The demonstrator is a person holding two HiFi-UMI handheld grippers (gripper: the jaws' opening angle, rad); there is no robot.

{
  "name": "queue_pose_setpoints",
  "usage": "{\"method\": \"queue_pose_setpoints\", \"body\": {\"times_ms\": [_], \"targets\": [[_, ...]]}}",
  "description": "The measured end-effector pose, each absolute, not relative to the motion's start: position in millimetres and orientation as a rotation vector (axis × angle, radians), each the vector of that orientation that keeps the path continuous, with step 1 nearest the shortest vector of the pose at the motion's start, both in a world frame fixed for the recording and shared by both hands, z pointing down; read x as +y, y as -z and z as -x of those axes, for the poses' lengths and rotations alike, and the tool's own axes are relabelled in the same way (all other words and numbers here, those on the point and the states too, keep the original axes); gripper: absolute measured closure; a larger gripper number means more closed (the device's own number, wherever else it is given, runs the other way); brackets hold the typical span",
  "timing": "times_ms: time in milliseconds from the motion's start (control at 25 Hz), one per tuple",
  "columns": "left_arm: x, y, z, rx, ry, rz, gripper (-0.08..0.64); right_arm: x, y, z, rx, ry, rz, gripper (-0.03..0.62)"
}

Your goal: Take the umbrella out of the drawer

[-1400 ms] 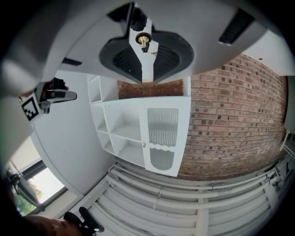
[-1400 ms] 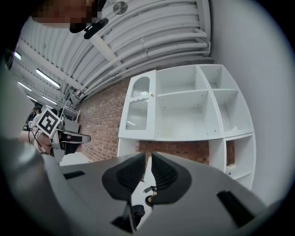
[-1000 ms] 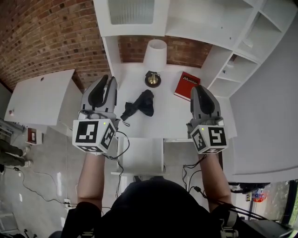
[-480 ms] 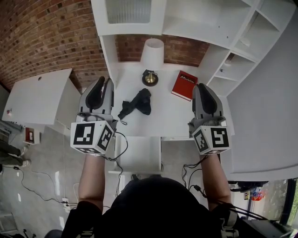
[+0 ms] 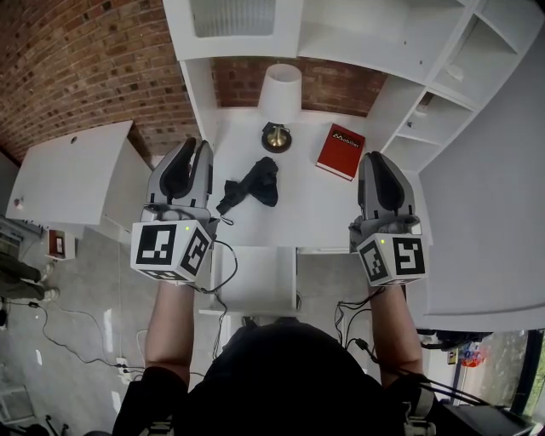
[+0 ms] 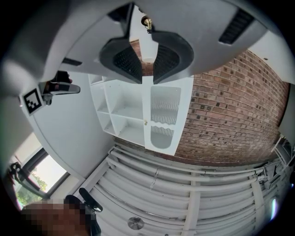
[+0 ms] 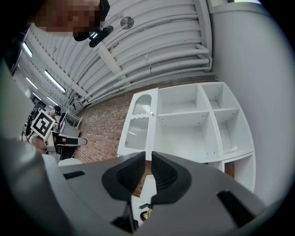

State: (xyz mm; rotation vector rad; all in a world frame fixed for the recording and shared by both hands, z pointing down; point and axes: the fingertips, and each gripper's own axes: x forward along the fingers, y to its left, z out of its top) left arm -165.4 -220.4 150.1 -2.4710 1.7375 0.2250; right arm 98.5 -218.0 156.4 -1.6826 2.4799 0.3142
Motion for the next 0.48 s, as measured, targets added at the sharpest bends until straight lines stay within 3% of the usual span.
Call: {"method": "queue_pose_setpoints", "body": {"times_ms": [480], "targets": [[-228.3, -165.3, 152.8, 1.742, -0.184, 2.508, 0.489, -223.7, -160.3, -107.2, 2.47, -0.292, 1.684, 0.557]]}}
